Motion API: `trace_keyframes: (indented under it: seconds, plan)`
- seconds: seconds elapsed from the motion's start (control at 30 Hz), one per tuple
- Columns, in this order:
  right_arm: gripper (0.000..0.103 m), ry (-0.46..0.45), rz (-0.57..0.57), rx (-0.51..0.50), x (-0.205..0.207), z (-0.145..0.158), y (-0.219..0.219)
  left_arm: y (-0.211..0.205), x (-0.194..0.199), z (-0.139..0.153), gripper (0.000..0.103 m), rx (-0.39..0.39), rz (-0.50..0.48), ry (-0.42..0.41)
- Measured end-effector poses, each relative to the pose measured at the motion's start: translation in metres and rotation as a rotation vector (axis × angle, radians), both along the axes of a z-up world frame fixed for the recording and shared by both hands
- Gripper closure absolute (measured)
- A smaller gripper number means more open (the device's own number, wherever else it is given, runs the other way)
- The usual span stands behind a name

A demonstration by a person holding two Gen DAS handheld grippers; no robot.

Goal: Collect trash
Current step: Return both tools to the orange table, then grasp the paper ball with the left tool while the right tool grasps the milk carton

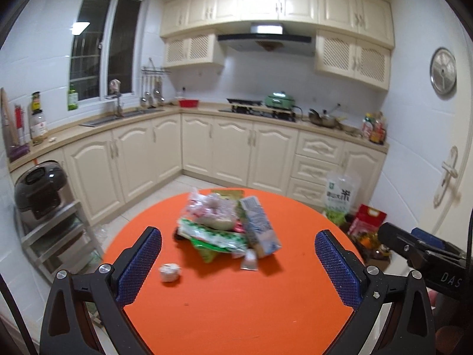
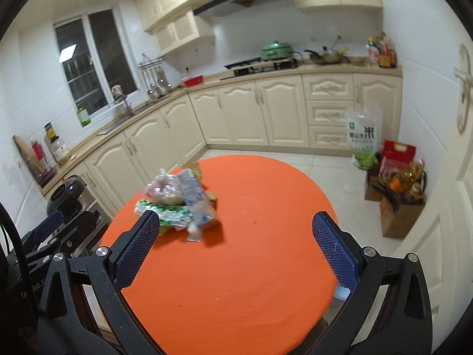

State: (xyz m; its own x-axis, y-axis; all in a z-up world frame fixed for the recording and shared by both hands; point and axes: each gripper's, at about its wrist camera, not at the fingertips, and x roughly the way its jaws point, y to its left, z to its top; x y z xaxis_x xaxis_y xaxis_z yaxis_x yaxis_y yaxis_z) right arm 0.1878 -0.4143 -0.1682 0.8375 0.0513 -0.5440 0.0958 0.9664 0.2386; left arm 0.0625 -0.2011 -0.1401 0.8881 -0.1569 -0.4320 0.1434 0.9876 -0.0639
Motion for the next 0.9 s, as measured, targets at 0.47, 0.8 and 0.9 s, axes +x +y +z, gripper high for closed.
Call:
trace_keyframes:
  seconds: [0.47, 0.8, 0.9]
  plan:
    - [0.000, -0.009, 0.086, -0.103, 0.006, 0.003, 0.055, 0.032, -0.070, -0.031, 0.001, -0.021, 0.123, 0.062]
    - [0.000, 0.060, 0.112, -0.113, 0.041, -0.021, 0.064, 0.025, -0.020, -0.021, 0.001, -0.037, 0.150, 0.176]
    - [0.000, 0.084, 0.120, -0.116, 0.056, -0.030, 0.067, 0.034, 0.029, 0.001, 0.001, -0.032, 0.153, 0.212]
